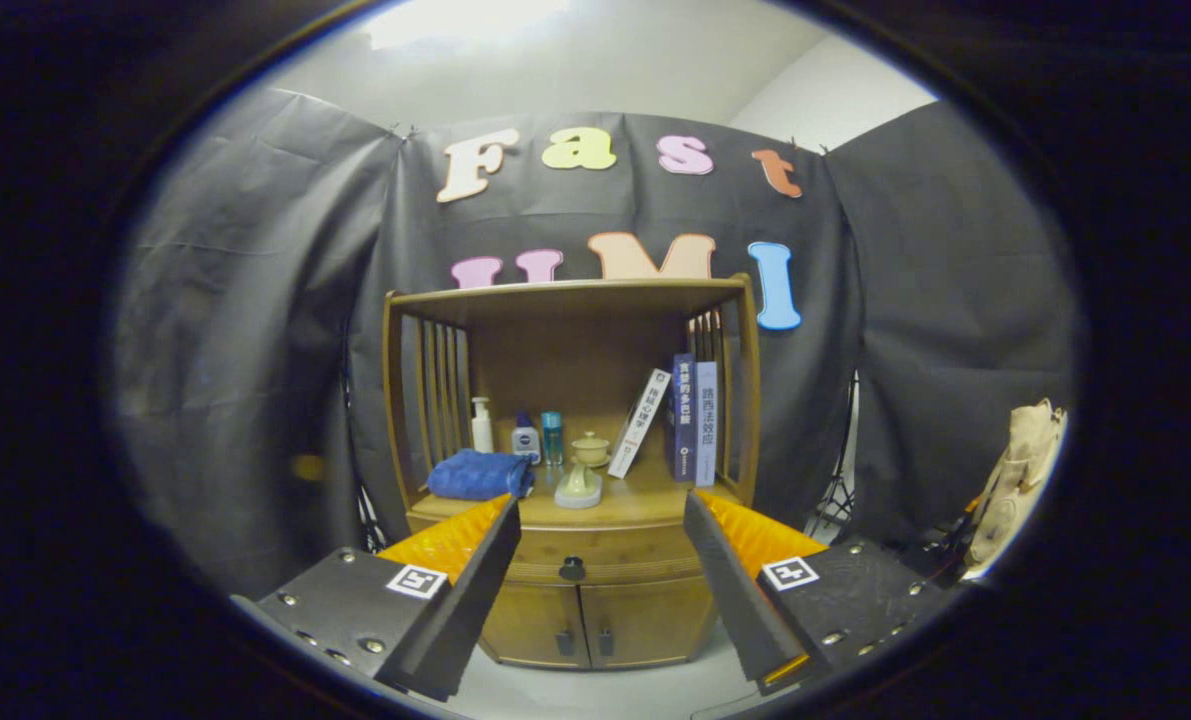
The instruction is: Pull open the drawer, take out the items inside it, and place them on the countertop above the cabinet.
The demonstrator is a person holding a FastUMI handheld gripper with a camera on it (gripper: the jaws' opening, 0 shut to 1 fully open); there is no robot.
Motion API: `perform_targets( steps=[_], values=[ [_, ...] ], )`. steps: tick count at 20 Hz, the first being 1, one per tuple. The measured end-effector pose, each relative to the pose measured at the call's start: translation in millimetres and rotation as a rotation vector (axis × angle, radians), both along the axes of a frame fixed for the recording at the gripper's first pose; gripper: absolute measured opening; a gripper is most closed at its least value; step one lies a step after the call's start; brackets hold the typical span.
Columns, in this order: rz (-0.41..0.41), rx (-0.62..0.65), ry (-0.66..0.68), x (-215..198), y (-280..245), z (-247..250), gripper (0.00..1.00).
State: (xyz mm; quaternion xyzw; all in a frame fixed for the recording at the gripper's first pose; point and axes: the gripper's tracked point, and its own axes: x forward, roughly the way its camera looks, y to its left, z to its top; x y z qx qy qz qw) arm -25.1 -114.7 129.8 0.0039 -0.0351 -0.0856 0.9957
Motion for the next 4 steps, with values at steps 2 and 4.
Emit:
perform_targets(
  steps=[2,4],
  values=[
    [-0.018,0.001,0.001,-3.8,-2.6,-5.3,0.99],
    [-0.006,-0.003,0.043,-4.0,0.5,-17.2,0.99]
  ],
)
